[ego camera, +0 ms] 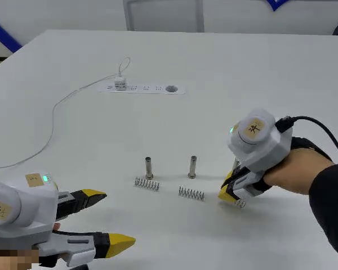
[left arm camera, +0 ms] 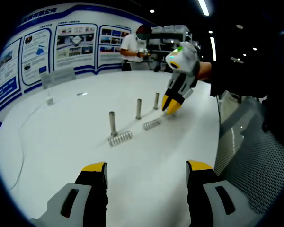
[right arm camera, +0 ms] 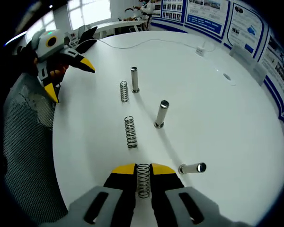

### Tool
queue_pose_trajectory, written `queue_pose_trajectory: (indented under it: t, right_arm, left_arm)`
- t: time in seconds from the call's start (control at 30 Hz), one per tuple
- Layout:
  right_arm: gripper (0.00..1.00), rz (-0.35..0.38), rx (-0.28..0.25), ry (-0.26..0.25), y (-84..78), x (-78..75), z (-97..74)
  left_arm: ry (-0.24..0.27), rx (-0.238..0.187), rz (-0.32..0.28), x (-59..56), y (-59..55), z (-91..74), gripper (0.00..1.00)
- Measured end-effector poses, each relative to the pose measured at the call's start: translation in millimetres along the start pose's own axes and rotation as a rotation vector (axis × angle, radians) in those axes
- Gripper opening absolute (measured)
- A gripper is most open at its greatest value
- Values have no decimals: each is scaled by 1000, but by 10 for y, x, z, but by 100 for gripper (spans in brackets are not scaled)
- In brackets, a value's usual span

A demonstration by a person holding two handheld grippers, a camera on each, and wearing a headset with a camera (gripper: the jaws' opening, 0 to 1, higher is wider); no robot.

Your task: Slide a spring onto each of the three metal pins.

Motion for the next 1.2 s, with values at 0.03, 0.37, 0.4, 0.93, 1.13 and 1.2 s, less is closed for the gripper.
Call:
queue_pose_trajectory:
  t: [0.03,0.37,0.4,0.93,1.13,1.2]
  right_arm:
    - [12,3,-7,-3,0,-3,-10]
    - [12,44,-67,-33,-46,2,-146]
    - [12,47,-70,-35,-52,3,-156]
    - [12,103,-134,-62,-110,-5,-302]
    - [12,111,-190,-81,-35,-34,-407]
    - [12,115,-216,-89,-3,-55,-452]
  left_arm:
    - [0,0,0,0,0,0,69]
    - [-3,2,4,-1,-1,-1,68]
    - [-3,3,4,-4,0,-2,68]
    - [-6,9,9,-5,-8,2,68]
    - [-6,9,10,-7,-6,2,68]
    - [-6,9,10,-8,-7,2,68]
Point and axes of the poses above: the centre of the closed fingertips' face, and the gripper's own axes: z roughly forward along the fingers, x roughly to its left, y roughly out of its top, the point moved 6 cm from there along -z, roughly backward along the fingers, and after that the axes turned 3 degrees about -z, right-handed, at the moved point
